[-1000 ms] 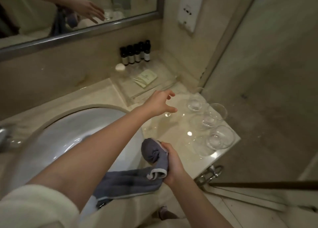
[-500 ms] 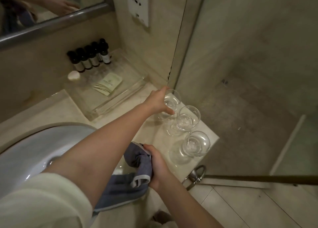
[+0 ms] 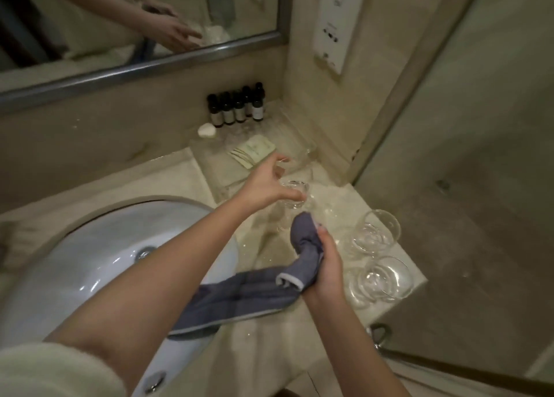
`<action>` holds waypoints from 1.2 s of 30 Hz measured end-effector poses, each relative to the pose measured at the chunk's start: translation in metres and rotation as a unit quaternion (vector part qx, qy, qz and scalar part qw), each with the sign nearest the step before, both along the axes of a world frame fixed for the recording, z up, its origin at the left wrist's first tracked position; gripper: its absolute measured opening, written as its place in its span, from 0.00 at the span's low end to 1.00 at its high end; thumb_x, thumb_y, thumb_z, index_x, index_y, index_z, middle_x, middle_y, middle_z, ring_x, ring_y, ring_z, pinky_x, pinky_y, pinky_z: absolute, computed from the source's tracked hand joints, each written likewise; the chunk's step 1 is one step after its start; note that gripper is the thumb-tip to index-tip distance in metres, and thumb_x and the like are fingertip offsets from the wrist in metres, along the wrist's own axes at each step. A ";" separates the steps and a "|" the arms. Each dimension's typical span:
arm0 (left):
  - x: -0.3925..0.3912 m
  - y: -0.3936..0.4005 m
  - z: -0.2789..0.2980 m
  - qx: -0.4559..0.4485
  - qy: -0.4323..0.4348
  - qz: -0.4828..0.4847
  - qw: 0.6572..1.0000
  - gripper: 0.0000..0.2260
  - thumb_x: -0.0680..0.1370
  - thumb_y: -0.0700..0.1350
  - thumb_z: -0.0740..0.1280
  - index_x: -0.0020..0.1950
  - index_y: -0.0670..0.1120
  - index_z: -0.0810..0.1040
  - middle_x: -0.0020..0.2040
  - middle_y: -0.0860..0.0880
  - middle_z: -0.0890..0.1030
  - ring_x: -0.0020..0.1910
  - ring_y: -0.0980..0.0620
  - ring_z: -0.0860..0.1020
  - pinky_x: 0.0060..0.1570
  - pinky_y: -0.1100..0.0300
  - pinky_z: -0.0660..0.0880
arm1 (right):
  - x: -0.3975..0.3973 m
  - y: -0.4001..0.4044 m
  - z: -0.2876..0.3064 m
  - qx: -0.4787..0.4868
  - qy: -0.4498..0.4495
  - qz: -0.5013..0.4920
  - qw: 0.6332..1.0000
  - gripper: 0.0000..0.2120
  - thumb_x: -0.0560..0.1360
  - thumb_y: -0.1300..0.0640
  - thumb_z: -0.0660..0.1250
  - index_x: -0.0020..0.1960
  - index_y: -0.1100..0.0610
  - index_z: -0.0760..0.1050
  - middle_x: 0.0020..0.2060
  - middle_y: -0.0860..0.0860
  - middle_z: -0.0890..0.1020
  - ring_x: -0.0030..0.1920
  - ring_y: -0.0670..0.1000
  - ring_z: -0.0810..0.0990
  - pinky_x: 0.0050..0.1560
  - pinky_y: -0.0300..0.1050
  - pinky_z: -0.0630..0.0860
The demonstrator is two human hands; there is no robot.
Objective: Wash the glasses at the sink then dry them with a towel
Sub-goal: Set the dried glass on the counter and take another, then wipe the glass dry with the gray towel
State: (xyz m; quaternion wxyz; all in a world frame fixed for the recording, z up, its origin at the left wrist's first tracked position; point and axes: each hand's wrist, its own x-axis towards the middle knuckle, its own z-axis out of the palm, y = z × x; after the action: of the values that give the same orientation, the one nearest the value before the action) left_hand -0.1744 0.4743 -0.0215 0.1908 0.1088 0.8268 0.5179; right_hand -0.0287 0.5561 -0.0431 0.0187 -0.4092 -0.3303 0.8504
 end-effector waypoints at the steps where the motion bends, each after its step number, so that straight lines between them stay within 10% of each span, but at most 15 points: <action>1: 0.003 -0.017 0.007 0.024 -0.003 0.031 0.999 0.35 0.61 0.45 0.83 0.65 0.51 0.71 0.54 0.49 0.75 0.54 0.52 0.75 0.46 0.65 0.72 | -0.003 -0.004 0.006 0.028 0.017 0.002 0.999 0.15 0.77 0.51 0.65 0.59 0.57 0.80 0.52 0.55 0.84 0.54 0.54 0.82 0.58 0.50 0.76; 8: 0.051 -0.123 0.045 0.178 -0.060 0.196 0.962 0.34 0.53 0.53 0.81 0.58 0.58 0.75 0.51 0.48 0.76 0.51 0.51 0.78 0.51 0.54 0.78 | -0.019 -0.063 0.065 0.241 0.209 0.080 0.945 0.15 0.79 0.60 0.65 0.65 0.53 0.75 0.57 0.46 0.81 0.57 0.41 0.80 0.53 0.33 0.77; 17: 0.125 -0.203 0.053 0.283 -0.076 0.359 0.886 0.23 0.61 0.57 0.73 0.54 0.52 0.77 0.41 0.53 0.82 0.39 0.55 0.81 0.43 0.58 0.75 | 0.000 -0.150 0.072 0.558 0.325 0.339 0.685 0.27 0.76 0.37 0.58 0.70 0.32 0.48 0.72 0.30 0.56 0.65 0.25 0.58 0.55 0.22 0.61; 22: 0.143 -0.231 0.060 0.269 -0.066 0.404 0.871 0.29 0.58 0.63 0.68 0.54 0.50 0.78 0.42 0.49 0.81 0.42 0.50 0.79 0.42 0.55 0.75 | 0.009 -0.187 0.078 0.467 0.301 0.398 0.730 0.25 0.76 0.34 0.53 0.66 0.26 0.42 0.70 0.29 0.60 0.61 0.28 0.65 0.54 0.31 0.64; 28: 0.167 -0.243 0.076 0.364 -0.137 0.380 0.839 0.26 0.64 0.62 0.66 0.51 0.43 0.77 0.37 0.46 0.78 0.34 0.50 0.78 0.30 0.60 0.76 | 0.011 -0.212 0.080 0.268 0.259 0.404 0.835 0.26 0.72 0.33 0.53 0.70 0.33 0.60 0.51 0.35 0.79 0.52 0.35 0.79 0.55 0.37 0.74; 36: 0.181 -0.239 0.076 0.249 -0.025 0.453 0.856 0.16 0.77 0.61 0.64 0.56 0.52 0.71 0.47 0.48 0.84 0.41 0.52 0.84 0.41 0.56 0.78 | 0.030 -0.215 0.084 0.344 0.293 0.340 0.825 0.23 0.76 0.39 0.53 0.68 0.29 0.50 0.60 0.23 0.64 0.55 0.21 0.67 0.51 0.20 0.65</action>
State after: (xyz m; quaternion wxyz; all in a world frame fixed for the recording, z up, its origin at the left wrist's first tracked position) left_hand 0.0062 0.2357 0.0548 -0.0776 -0.2468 0.6227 0.7384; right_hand 0.0010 0.3408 0.0411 -0.0362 0.0306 -0.6982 0.7143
